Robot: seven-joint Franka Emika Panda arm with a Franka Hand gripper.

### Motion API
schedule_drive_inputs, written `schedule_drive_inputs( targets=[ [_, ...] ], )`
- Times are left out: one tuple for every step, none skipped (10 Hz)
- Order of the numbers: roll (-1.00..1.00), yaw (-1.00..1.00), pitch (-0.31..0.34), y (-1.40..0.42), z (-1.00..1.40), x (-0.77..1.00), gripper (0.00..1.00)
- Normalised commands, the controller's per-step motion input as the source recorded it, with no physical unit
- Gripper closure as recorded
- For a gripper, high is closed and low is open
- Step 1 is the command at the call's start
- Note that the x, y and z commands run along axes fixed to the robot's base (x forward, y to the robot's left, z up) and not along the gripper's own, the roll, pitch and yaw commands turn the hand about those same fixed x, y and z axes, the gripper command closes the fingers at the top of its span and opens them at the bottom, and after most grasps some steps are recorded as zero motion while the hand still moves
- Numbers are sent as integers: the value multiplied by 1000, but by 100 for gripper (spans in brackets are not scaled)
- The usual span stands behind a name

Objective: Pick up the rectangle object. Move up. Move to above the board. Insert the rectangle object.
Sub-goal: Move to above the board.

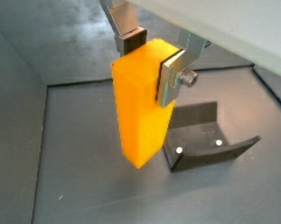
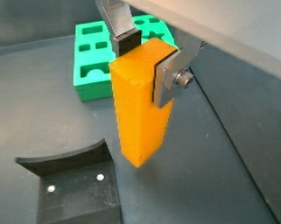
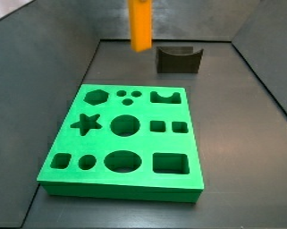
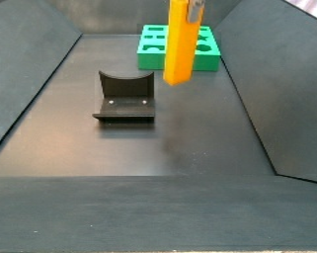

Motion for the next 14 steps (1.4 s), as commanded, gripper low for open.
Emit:
schedule_drive_inputs(
  targets=[
    [20,-7,69,46,973,36,100],
    [25,-9,73,40,877,27,100],
    [32,-12,87,29,673,22,100],
    [36,-12,91,26,567,22,100],
    [43,-6,99,20,298,16,100],
    [45,-3,98,17,190,14,100],
    [41,1000,130,-1000,220,-6,100],
    [42,1000,129,-1000,219,-5,100],
    [48,1000,136,-1000,232,-7,100],
    [35,1000,143,-1000,231,-1,100],
    [35,1000,149,-1000,233,2,100],
    [34,1000,156,-1000,241,5,100],
    [32,1000,162,-1000,241,12,100],
    [30,1000,178,-1000,240,27,100]
  ],
)
